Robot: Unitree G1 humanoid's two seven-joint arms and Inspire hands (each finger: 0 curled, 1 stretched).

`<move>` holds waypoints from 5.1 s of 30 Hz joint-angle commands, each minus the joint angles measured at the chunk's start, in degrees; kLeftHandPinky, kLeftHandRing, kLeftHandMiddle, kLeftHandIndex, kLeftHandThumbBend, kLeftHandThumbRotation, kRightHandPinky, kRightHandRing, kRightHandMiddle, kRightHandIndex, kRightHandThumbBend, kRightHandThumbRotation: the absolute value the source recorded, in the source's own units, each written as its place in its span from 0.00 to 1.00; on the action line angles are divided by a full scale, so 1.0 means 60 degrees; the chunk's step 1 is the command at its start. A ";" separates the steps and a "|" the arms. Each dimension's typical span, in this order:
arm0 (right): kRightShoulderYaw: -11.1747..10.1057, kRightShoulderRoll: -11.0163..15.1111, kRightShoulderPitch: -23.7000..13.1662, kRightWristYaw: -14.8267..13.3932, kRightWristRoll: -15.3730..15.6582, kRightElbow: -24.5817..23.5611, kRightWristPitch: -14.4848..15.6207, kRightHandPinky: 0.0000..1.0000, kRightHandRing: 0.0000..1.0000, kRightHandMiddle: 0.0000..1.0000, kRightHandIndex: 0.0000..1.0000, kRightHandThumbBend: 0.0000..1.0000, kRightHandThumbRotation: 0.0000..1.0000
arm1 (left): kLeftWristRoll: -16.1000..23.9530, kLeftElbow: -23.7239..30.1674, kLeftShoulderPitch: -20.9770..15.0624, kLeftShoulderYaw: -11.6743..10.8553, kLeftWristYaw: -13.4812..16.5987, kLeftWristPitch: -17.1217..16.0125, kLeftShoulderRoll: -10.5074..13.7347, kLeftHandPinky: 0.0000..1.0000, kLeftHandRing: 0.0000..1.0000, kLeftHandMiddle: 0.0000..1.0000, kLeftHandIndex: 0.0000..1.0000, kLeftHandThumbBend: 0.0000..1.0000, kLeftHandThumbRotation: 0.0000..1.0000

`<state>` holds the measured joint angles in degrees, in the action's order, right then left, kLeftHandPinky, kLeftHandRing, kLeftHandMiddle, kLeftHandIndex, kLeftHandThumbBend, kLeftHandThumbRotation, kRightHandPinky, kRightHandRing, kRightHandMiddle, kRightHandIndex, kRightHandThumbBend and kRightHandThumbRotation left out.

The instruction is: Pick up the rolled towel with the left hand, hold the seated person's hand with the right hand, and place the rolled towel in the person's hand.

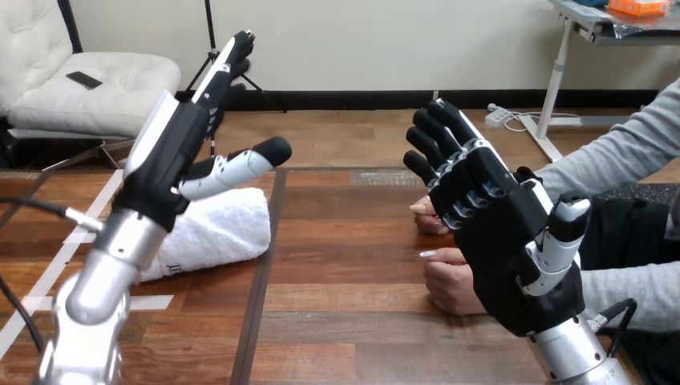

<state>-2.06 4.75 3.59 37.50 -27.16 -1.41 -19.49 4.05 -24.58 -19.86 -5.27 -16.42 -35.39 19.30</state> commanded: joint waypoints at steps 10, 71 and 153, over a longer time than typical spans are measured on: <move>0.0008 -0.0173 -0.0901 0.0132 -0.0071 0.0064 -0.0312 1.00 0.98 0.96 0.94 1.00 1.00 | 0.4015 -0.2394 -0.2553 0.1241 0.2622 0.0353 0.1402 0.88 0.97 1.00 1.00 1.00 0.88; 0.0030 -0.0124 -0.0668 0.0176 -0.0117 -0.0406 -0.0340 0.99 0.98 0.96 0.93 1.00 1.00 | 0.6907 -0.8425 -0.6230 0.4882 0.4184 0.3904 0.0524 0.91 0.96 0.98 0.95 0.97 0.81; 0.0221 -0.0095 -0.0220 0.0106 -0.0350 -0.1470 -0.0302 0.91 0.94 0.93 0.91 0.97 1.00 | 0.6385 -0.8594 -0.6093 0.5259 0.2334 0.5198 0.0182 0.99 0.98 0.99 0.96 1.00 0.38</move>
<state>-0.64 4.32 3.38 38.44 -28.07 -7.33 -20.98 43.27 -76.57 -52.65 26.38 -2.53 -4.36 20.70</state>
